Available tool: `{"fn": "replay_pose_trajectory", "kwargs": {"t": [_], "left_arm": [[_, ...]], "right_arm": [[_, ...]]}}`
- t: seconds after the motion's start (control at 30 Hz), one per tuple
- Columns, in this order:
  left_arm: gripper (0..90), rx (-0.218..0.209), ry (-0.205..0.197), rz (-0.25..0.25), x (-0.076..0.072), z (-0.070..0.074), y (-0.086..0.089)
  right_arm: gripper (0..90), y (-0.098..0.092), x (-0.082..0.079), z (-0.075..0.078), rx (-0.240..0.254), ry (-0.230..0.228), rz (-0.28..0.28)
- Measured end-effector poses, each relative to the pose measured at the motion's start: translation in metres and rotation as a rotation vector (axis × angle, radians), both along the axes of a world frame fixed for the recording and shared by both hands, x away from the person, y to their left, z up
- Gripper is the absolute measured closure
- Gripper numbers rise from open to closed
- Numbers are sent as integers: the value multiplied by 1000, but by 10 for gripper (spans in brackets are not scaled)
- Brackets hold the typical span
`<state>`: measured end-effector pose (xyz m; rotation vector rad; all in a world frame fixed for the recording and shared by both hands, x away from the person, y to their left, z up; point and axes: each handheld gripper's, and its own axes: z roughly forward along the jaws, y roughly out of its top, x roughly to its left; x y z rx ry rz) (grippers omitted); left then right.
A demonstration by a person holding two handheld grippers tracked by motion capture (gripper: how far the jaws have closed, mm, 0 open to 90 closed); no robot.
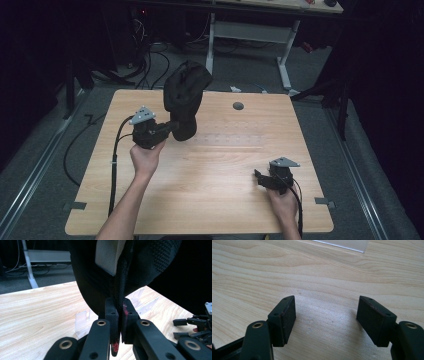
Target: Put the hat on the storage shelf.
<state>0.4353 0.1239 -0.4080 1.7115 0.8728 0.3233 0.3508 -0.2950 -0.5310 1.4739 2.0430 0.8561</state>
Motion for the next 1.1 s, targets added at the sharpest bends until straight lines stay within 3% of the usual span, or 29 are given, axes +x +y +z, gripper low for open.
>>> {"fn": "replay_pose_trajectory", "kwargs": {"t": [0.67,1.1], "left_arm": [[860,42,15,16,11,-15,-13],[855,60,57,3,13,-28,-16]], "right_arm": [[318,0,0,0,1,2,-2],[318,0,0,0,1,1,-2]]}}
